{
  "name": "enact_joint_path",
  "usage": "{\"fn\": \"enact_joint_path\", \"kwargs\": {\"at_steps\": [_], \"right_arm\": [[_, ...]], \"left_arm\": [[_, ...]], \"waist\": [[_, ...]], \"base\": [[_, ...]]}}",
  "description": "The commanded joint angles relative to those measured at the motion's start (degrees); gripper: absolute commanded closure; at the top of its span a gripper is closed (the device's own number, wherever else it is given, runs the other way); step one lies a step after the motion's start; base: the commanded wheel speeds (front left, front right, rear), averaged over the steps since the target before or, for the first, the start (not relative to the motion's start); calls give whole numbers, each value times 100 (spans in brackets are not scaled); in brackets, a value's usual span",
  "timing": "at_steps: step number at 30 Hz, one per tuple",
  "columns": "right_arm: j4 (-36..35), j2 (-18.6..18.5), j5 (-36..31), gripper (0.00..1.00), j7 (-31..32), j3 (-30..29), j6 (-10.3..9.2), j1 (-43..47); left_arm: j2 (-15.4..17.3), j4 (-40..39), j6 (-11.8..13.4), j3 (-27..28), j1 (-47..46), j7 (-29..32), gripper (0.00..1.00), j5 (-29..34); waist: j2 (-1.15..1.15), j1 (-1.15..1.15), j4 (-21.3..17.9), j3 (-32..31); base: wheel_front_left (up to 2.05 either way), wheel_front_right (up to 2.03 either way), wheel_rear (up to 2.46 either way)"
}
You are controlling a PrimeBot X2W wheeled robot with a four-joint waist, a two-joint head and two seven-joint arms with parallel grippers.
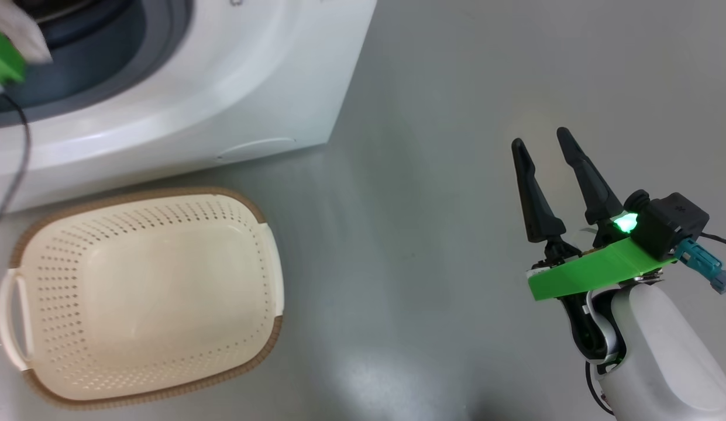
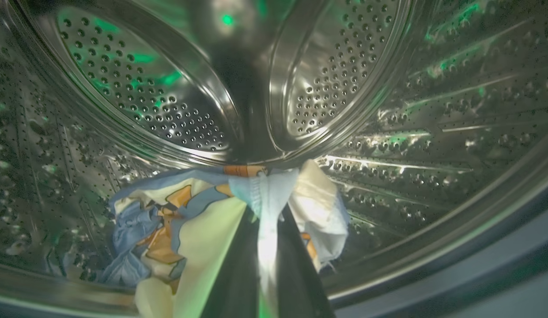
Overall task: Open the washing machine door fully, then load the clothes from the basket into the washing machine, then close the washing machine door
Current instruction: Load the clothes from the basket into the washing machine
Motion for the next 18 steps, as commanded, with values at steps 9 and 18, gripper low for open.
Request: {"fn": "enact_joint_path", "kwargs": {"at_steps": [9, 18], "right_arm": [[-302, 52, -115, 0, -45, 35, 32, 95], [-413, 151, -177, 0, -45, 106, 32, 32]], "left_arm": [[406, -576, -1, 99, -819, -363, 100, 151], [551, -1073, 107, 440, -951, -370, 100, 369]], "waist": [[0, 0, -273, 714], [0, 0, -456, 1028]], "base": [[0, 0, 0], [0, 0, 0]]}}
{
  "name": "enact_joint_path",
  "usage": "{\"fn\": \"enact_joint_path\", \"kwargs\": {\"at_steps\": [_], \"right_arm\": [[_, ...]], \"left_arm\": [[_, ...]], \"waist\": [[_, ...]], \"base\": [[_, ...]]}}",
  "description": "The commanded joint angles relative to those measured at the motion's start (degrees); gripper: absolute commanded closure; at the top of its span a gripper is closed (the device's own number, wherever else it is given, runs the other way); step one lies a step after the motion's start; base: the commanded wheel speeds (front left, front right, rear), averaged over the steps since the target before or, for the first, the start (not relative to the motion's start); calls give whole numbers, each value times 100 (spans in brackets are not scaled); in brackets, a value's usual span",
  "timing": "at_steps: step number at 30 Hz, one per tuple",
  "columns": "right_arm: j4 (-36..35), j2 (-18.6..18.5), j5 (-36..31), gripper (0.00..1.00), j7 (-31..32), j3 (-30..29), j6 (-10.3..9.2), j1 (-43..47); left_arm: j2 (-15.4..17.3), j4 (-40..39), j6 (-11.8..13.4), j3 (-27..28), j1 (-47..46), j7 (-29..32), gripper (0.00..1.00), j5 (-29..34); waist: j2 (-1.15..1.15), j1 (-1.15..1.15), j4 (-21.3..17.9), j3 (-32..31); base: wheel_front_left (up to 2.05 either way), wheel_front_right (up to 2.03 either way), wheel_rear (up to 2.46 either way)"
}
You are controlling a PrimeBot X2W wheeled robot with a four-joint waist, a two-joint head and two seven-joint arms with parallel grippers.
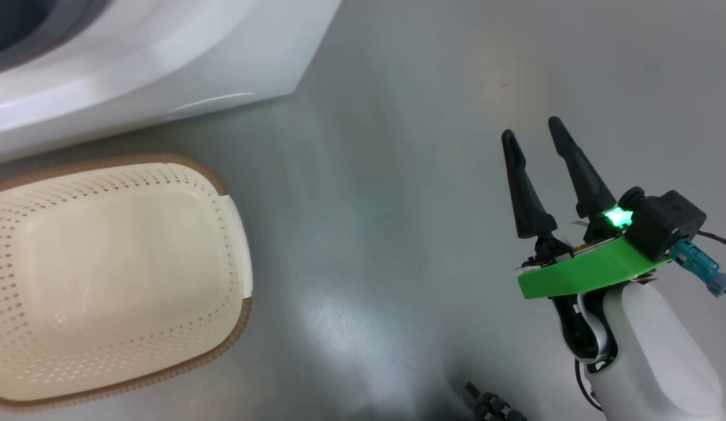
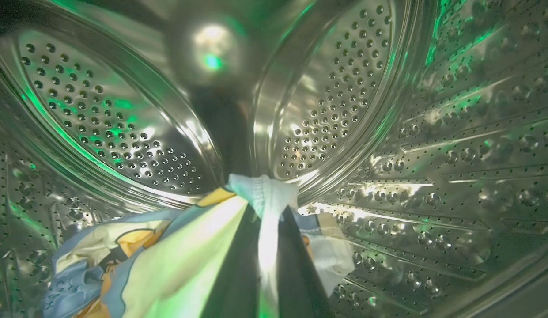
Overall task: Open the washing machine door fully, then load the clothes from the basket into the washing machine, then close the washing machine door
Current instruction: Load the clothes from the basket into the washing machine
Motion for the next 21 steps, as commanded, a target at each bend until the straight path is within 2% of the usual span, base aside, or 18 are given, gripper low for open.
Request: {"fn": "enact_joint_path", "kwargs": {"at_steps": [1, 5, 7, 8, 9, 14, 21], "right_arm": [[-105, -3, -15, 0, -45, 127, 32, 38], [-93, 34, 4, 0, -45, 124, 32, 29], [-87, 43, 5, 0, -45, 125, 32, 27], [-79, 52, 4, 0, -45, 121, 32, 24], [-70, 62, 5, 0, -45, 114, 32, 22], [-39, 94, 3, 0, -45, 100, 32, -15], [31, 69, -26, 0, -45, 79, 32, -68]], "left_arm": [[286, -23, -14, 26, -232, -28, 100, 115], [344, 155, -56, -111, -491, -28, 100, 261], [350, 212, -65, -131, -546, -28, 97, 272], [341, 291, -73, -140, -599, -29, 57, 261], [312, 391, -82, -139, -649, 3, 0, 228], [132, 828, -123, -185, -831, 391, 0, 48], [8, 1056, -141, -191, -719, 319, 0, -150]], "waist": [[0, -1, -121, 106], [0, -1, -202, 149], [0, -1, -219, 146], [0, -1, -231, 139], [0, -1, -238, 128], [0, -1, -214, 88], [0, -1, -75, -68]], "base": [[0, 0, 0], [0, 0, 0], [0, 0, 0], [0, 0, 0], [0, 0, 0], [0, 0, 0], [0, 0, 0]]}}
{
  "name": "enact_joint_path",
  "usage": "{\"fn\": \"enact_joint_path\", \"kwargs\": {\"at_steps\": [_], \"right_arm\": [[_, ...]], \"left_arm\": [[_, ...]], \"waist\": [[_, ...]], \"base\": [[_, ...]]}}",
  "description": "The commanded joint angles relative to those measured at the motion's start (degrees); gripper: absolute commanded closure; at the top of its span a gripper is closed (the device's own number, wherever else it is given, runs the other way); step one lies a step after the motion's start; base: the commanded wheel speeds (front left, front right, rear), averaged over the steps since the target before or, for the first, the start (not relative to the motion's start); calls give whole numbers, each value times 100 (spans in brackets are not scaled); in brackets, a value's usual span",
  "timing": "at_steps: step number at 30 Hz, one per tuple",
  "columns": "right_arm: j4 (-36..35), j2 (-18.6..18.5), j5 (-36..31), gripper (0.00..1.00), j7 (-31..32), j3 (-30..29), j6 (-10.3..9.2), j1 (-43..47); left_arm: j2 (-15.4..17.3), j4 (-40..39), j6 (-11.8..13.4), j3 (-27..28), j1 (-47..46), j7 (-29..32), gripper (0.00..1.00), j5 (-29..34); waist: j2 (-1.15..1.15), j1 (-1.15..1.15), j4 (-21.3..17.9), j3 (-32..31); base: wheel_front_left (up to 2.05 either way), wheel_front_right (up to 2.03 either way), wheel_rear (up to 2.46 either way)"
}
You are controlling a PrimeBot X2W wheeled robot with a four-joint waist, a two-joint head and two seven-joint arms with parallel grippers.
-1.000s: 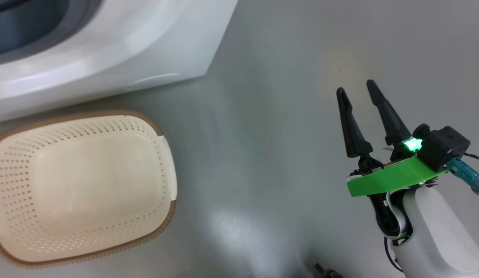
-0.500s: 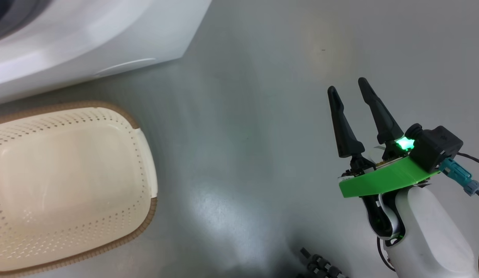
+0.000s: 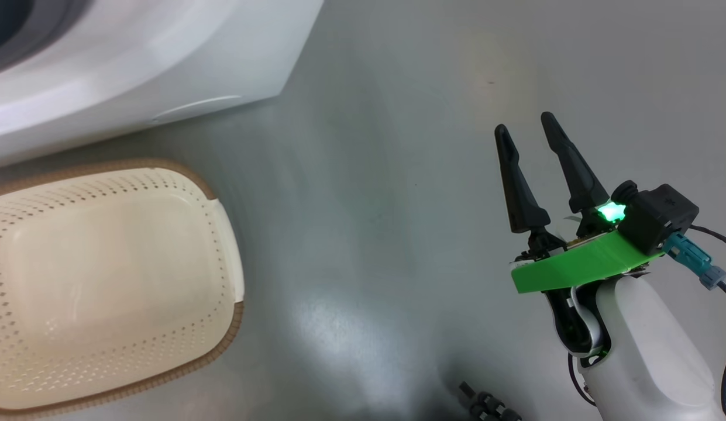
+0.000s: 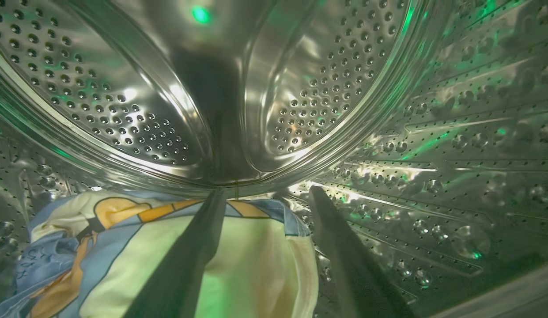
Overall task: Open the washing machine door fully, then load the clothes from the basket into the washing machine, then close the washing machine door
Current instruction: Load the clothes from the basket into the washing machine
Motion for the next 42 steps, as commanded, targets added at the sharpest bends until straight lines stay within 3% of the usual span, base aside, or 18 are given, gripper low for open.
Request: {"fn": "enact_joint_path", "kwargs": {"at_steps": [1, 11, 18, 24, 42], "right_arm": [[-86, -51, -25, 0, -45, 60, 26, 45], [135, -154, 37, 0, -45, 198, 26, -72], [266, -274, 110, 0, -45, 259, 26, -94], [379, -379, 182, 0, -45, 290, 26, -68], [482, -689, 370, 0, -45, 259, 26, 128]], "left_arm": [[144, -90, -22, 9, 51, -75, 0, -46], [110, -533, -26, -354, 1247, -358, 0, -348], [103, -923, -27, -322, 2000, -377, 0, -668], [7, -1267, -27, -32, 2690, -379, 0, -826], [-313, -3034, -26, 801, 4942, -379, 0, -387]], "waist": [[0, 0, 80, -86], [0, 0, 336, -645], [0, 0, 595, -1080], [0, 0, 792, -1546], [0, 0, 1364, -2617]], "base": [[0, 0, 0], [0, 0, 0], [0, 0, 0], [0, 0, 0], [0, 0, 0]]}}
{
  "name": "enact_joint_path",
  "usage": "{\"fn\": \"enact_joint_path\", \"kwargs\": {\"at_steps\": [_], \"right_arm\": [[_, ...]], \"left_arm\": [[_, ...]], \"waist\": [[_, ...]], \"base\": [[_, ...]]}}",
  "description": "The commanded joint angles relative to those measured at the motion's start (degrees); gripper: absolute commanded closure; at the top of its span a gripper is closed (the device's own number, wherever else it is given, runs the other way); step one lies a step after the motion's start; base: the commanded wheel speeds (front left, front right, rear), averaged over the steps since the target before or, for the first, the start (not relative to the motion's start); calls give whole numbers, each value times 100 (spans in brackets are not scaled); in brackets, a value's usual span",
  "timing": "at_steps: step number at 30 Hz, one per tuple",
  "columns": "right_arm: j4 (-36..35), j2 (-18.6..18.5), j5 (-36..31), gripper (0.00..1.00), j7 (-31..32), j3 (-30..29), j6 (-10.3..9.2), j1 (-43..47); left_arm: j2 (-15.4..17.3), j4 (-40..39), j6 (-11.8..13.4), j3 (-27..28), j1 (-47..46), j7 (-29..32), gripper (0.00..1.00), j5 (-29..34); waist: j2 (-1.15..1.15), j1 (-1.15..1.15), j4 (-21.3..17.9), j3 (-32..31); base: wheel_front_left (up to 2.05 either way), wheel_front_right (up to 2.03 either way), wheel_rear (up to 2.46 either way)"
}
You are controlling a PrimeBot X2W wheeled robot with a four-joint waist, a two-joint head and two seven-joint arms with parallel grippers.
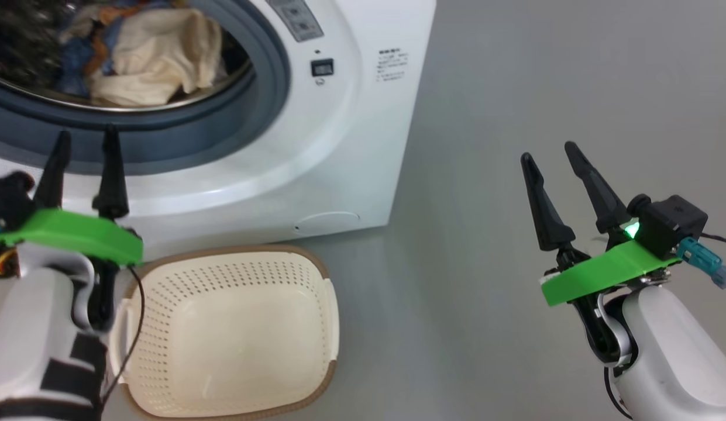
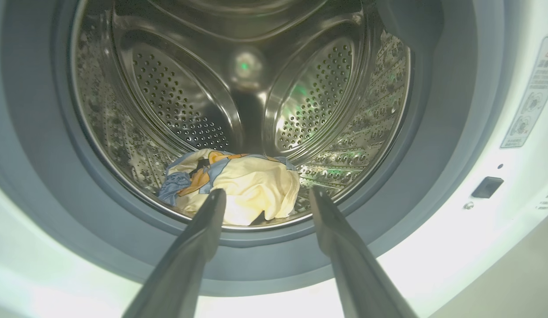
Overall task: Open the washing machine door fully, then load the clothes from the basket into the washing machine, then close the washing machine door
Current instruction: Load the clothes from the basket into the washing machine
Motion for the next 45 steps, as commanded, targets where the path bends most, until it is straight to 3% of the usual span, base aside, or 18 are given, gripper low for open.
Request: {"fn": "enact_joint_path", "kwargs": {"at_steps": [1, 14, 26, 45], "right_arm": [[-135, -50, 59, 0, -45, 60, 26, 122], [-142, -133, 139, 0, -45, -41, 26, 502], [-123, -202, 145, 0, -45, -100, 26, 907], [-92, -282, 136, 0, -45, -46, 26, 1044]], "left_arm": [[236, -293, 1, 203, 153, -37, 0, 166], [-8, -1434, 120, 486, 1652, -37, 0, 748], [-288, -2081, 199, 870, 2769, -37, 0, 896], [-423, -2387, 111, 995, 3073, -37, 0, 1073]], "waist": [[0, 1, 252, -296], [0, 1, 457, -903], [0, 1, 476, -1353], [0, 1, 490, -1452]], "base": [[0, 0, 0], [0, 0, 0], [0, 0, 0], [0, 0, 0]]}}
